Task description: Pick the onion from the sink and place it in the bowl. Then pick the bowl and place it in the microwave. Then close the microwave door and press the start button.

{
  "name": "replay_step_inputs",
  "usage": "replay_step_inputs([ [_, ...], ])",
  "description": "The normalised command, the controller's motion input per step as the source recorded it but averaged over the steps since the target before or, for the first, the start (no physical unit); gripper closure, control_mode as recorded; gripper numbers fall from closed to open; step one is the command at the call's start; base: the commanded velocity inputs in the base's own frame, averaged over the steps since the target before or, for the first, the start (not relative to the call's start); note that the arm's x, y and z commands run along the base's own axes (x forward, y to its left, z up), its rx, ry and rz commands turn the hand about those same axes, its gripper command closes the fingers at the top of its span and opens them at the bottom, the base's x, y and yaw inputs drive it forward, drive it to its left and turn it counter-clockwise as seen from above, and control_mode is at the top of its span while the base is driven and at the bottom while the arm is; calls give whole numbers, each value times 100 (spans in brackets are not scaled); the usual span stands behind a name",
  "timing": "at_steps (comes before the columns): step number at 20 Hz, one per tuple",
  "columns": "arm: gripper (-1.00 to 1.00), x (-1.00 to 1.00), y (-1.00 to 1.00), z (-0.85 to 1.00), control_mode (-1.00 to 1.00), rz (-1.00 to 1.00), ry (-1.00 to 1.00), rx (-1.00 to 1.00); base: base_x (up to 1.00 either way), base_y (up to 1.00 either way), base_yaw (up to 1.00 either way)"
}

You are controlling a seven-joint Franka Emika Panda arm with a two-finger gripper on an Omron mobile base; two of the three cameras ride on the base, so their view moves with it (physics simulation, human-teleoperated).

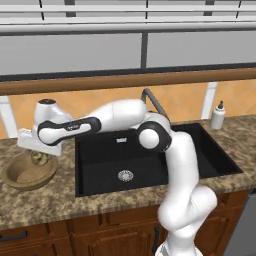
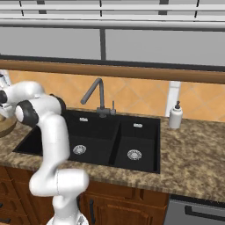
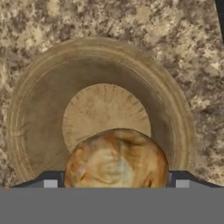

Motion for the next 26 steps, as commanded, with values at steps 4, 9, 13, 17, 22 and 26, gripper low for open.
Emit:
replay_step_inputs([
  [4, -100, 22, 11, -30, -100, -6, 3, -20, 0, 0, 0],
  [9, -100, 0, -4, -1, -100, -2, 0, -2, 0, 0, 0],
  [13, -100, -3, -30, -1, -100, 0, -2, 3, 0, 0, 0],
  [17, -100, -29, -65, -23, -100, 0, -10, 13, 0, 0, 0],
  [22, -100, -73, -94, -38, -100, 0, -14, 25, 0, 0, 0],
  [26, -100, -99, -100, -86, -100, 0, -8, 37, 0, 0, 0],
])
